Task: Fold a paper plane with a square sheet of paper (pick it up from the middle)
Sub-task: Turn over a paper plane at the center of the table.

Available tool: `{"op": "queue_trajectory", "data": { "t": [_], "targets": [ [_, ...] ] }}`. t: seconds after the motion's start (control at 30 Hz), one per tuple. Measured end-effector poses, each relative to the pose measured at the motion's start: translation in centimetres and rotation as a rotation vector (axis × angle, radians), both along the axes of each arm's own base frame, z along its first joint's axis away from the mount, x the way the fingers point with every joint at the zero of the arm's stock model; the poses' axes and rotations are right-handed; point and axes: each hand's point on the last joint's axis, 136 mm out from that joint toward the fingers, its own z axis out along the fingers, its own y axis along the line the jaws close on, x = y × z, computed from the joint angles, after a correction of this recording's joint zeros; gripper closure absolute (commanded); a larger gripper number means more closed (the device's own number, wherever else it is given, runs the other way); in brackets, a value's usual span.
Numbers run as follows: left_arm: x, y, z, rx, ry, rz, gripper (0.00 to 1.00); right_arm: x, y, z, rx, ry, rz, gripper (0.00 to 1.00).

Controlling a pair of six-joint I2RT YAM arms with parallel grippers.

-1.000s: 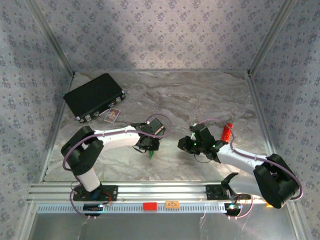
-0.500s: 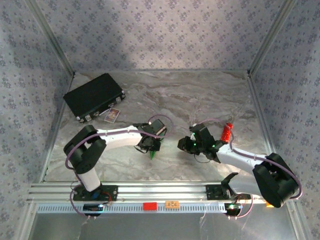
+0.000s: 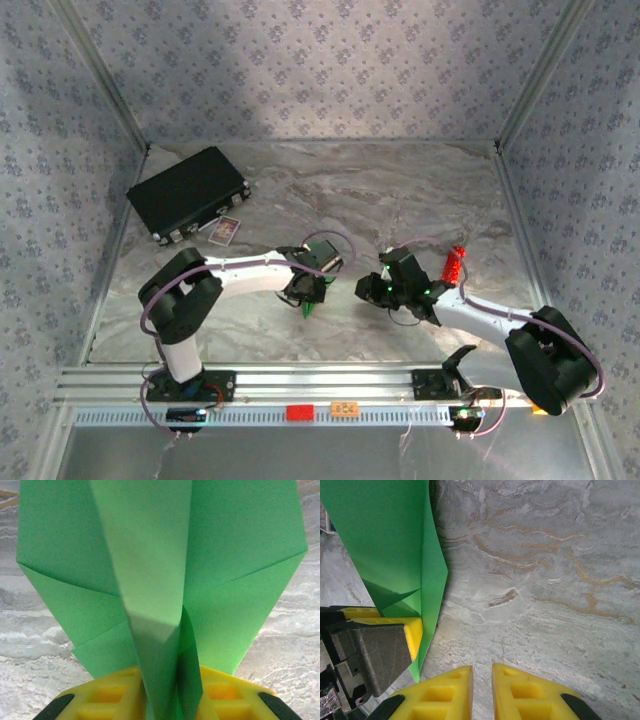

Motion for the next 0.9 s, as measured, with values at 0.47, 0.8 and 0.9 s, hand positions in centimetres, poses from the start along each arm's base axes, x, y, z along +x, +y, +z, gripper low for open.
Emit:
{"op": "queue_trajectory", "data": {
  "t": [0.47, 0.8, 0.9],
  "targets": [
    [0.32, -0.66, 0.00, -0.005, -0.002, 0.072, 0.70, 0.05, -0.49, 0.83, 0.005, -0.030, -0.017, 0.79],
    [0.40, -0.88, 0.06, -0.008, -0.011, 0.104, 0.69, -0.23, -0.91, 0.34, -0.008, -0.021, -0.024, 0.79],
    [0.39, -0.91, 0.03, -0.008, -0.012, 0.111, 0.69, -0.25, -0.91, 0.33, -0.008, -0.020, -0.024, 0.78]
  ]
}}
